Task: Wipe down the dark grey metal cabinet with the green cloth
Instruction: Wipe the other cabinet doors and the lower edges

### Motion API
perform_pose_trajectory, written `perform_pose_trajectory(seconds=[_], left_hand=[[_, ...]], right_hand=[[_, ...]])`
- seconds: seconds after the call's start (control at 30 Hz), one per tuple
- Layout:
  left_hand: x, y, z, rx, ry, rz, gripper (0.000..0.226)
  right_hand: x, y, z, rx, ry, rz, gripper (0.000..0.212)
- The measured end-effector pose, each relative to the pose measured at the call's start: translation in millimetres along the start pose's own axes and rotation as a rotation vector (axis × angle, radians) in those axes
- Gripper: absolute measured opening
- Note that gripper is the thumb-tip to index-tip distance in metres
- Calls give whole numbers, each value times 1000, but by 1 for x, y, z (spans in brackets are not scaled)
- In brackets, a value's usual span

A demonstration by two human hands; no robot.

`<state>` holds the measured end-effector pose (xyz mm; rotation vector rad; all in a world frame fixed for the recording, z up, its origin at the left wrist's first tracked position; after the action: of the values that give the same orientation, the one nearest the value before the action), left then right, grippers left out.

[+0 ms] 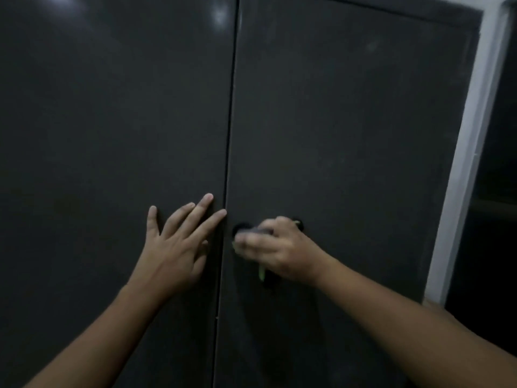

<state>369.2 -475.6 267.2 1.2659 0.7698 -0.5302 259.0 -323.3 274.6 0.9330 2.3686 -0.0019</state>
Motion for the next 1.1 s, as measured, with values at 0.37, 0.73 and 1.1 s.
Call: perform_pose_trajectory(seconds=[0.37, 0.73, 1.1], left_hand=[[-90, 49, -18, 131, -12, -221, 69], [-166, 104, -18, 263, 107, -572, 68], [-163, 94, 8, 6, 0, -531, 63]], right_hand=[[-13, 69, -252, 250, -924, -326, 46], [-67, 29, -133, -16, 18, -104, 36], [-168, 70, -298, 92, -186, -299, 39]])
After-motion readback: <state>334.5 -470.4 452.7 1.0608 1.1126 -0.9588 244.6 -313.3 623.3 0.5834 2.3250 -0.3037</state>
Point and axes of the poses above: each hand's wrist, its own x-axis away from the middle knuckle, its own y-axis out of the back of the hand, z = x × y, the point moved 7 cm from there along -x, towards the middle knuckle, and after that the axes turned 8 degrees about x, right-handed, at the moved point
